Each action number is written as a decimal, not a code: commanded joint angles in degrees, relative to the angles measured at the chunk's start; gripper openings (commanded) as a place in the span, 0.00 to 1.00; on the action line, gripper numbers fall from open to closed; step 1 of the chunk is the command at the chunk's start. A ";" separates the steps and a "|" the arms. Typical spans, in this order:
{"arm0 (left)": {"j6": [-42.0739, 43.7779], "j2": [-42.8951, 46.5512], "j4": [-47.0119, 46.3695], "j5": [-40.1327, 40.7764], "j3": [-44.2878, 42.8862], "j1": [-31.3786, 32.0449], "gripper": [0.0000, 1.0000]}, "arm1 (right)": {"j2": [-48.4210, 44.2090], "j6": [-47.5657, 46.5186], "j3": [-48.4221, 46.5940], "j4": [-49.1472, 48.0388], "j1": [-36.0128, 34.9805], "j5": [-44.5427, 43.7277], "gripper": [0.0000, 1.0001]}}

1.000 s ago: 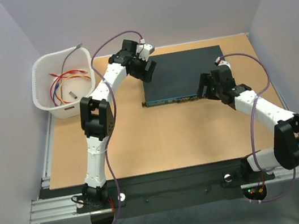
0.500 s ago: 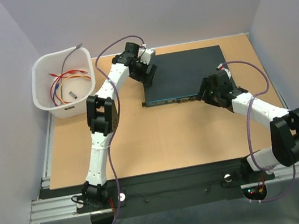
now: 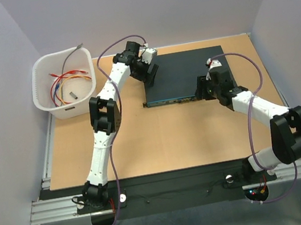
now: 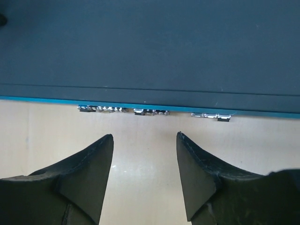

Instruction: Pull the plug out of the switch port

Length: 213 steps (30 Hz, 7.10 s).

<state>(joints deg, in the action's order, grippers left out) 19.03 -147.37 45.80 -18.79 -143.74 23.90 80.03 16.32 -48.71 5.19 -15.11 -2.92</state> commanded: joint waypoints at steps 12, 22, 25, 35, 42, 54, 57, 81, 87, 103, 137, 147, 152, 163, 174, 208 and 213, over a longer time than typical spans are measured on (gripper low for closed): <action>0.84 -3.71 4.56 -2.66 -6.64 -0.35 0.99 | 6.37 9.58 -1.66 -4.75 -0.35 0.63 0.47; 0.66 -4.33 4.47 -3.01 -7.16 -0.70 0.99 | 10.93 19.37 0.20 -12.39 -0.44 4.74 0.39; 0.66 -4.42 4.56 -3.10 -7.34 -0.78 0.99 | 12.52 18.41 -0.77 -13.01 -1.93 6.34 0.33; 0.66 -4.50 4.56 -3.27 -7.43 -0.87 0.99 | 12.25 15.50 -0.16 -13.28 -3.43 3.89 0.35; 0.84 -4.15 4.74 -3.01 -7.52 -0.87 0.99 | 13.22 11.46 -1.48 -13.28 -3.52 1.51 0.37; 0.84 -4.07 4.39 -2.84 -7.34 -0.87 0.99 | 14.89 7.50 -3.94 -14.51 -3.43 2.57 0.37; 0.84 -4.15 4.38 -2.75 -7.43 -0.87 0.99 | 15.77 6.98 -4.11 -14.86 -3.52 2.65 0.38; 0.84 -3.80 4.21 -2.66 -7.17 -0.96 0.99 | 12.61 -2.43 3.79 -21.36 -5.10 14.52 0.18; 0.84 -3.71 4.30 -2.66 -7.43 -0.79 0.99 | 9.80 -7.61 6.08 -18.91 -7.82 13.20 0.12; 0.84 -3.27 4.56 -3.27 -7.52 -0.52 0.99 | 8.29 7.13 0.03 -12.84 -7.56 -2.35 0.40; 4.00 -4.50 6.49 -4.15 -8.83 -0.70 0.99 | 2.76 -78.70 20.41 -32.00 -7.74 23.83 0.63; 4.35 -5.82 7.63 -4.94 -10.07 -2.02 0.98 | 9.70 -74.68 15.58 -37.97 -4.58 28.40 0.54; 4.53 -6.61 7.90 -5.47 -10.77 -2.54 0.98 | 10.76 -73.45 14.08 -37.80 -2.13 31.90 0.54; 4.44 -8.02 8.43 -6.09 -13.05 -3.16 0.98 | 13.05 -73.97 11.45 -33.41 -0.35 35.09 0.52; 4.26 -8.11 8.60 -6.53 -13.58 -3.25 0.98 | 14.89 -72.13 10.39 -30.94 0.17 33.68 0.51; 4.09 -7.67 8.34 -6.88 -13.93 -2.89 0.98 | 12.69 -75.99 7.49 -21.71 0.17 31.04 0.48; 4.18 -7.41 8.60 -6.79 -13.85 -2.90 0.98 | 13.75 -76.08 6.26 -21.72 -0.18 30.69 0.48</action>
<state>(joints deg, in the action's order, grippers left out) 22.00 -154.36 52.38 -27.38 -155.41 21.26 93.17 -59.96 -40.05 -15.44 -15.33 28.10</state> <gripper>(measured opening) 0.982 0.484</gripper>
